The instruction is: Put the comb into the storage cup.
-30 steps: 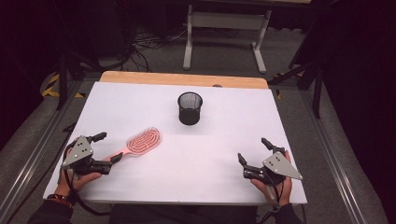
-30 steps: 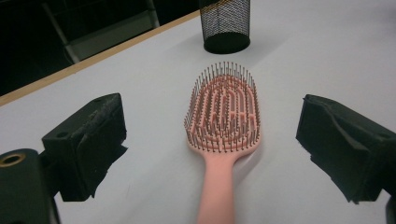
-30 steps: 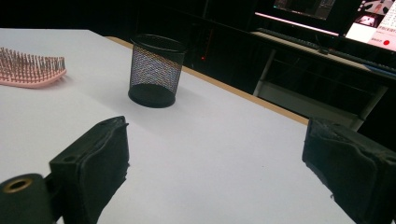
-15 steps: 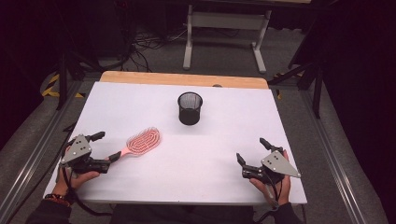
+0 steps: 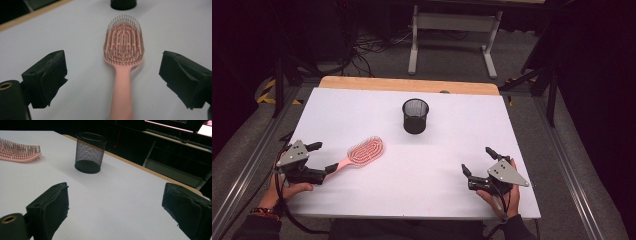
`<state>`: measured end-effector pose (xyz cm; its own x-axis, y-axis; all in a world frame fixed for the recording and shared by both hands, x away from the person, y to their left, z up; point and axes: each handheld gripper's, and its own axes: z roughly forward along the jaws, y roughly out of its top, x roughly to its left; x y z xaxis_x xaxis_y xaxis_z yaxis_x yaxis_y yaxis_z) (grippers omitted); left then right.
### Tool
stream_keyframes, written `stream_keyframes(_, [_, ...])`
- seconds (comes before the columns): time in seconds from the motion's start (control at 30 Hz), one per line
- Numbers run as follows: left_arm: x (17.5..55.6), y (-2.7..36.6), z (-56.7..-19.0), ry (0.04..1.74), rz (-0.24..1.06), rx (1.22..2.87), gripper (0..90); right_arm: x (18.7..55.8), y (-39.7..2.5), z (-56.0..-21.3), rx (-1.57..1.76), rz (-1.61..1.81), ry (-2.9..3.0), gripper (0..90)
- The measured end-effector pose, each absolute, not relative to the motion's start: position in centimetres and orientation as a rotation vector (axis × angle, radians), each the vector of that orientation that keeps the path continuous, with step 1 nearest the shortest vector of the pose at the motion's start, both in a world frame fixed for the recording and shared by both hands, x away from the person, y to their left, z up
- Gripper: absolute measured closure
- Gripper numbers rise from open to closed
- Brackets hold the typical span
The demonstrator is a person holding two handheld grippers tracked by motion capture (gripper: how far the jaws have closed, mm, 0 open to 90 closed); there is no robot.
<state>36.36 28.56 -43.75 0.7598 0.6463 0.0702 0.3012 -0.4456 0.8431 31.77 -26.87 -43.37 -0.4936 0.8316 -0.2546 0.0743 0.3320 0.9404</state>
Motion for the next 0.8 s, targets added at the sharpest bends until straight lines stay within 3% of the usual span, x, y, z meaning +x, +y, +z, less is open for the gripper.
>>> stream_keyframes(0.53, [41.4,23.9,-44.1,0.734,0.247,2.545,16.6,32.0,-26.9,-43.7,0.823,1.223,1.852,8.0])
stream_keyframes(0.8, [43.1,23.4,-44.4,0.788,0.136,2.604,33.4,32.0,-26.8,-43.9,0.814,1.215,1.879,8.4])
